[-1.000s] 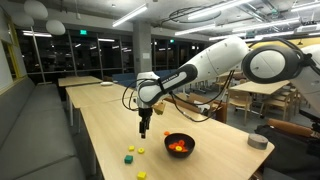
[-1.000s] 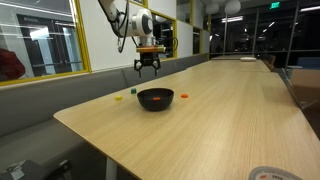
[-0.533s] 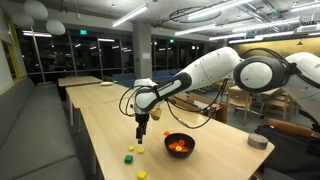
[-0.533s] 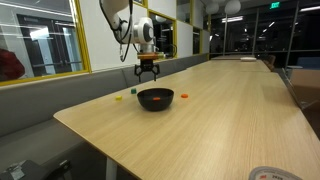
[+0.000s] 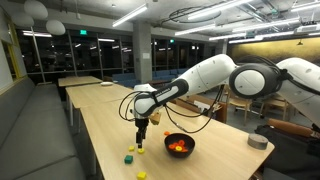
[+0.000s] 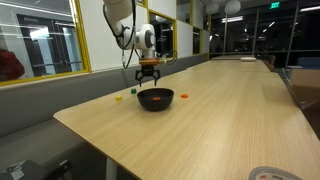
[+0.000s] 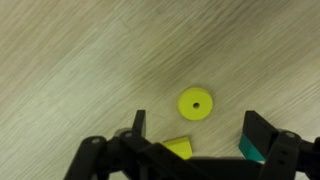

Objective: Put the discs on the table in the bowl

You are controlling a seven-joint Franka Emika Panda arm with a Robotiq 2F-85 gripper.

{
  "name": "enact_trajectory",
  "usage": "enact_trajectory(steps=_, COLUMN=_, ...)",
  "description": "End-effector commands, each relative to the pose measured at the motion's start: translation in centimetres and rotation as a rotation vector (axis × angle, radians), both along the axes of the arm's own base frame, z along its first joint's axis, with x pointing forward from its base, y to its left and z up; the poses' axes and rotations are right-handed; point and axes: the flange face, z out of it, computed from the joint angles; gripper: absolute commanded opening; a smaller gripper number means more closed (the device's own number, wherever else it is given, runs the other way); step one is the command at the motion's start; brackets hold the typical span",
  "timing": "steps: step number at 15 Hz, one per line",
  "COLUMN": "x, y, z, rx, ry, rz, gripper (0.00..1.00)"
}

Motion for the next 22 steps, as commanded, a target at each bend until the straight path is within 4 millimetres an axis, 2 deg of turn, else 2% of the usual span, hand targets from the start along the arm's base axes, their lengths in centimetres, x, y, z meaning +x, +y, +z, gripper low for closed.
enact_trajectory(steps=1, x=0.6, y=0.3, z=0.1, rx=0.029, ry=-0.006, rz=0.027, gripper=1.00)
enact_trajectory(steps=14, x=-0.2, y=2.2, z=-3.1, rx=0.033, ry=0.033, rz=0.104, gripper=1.00)
enact_trajectory(steps=22, x=-0.2, y=2.4, z=-3.7, rx=0.026, ry=0.033, rz=0.125, gripper=1.00)
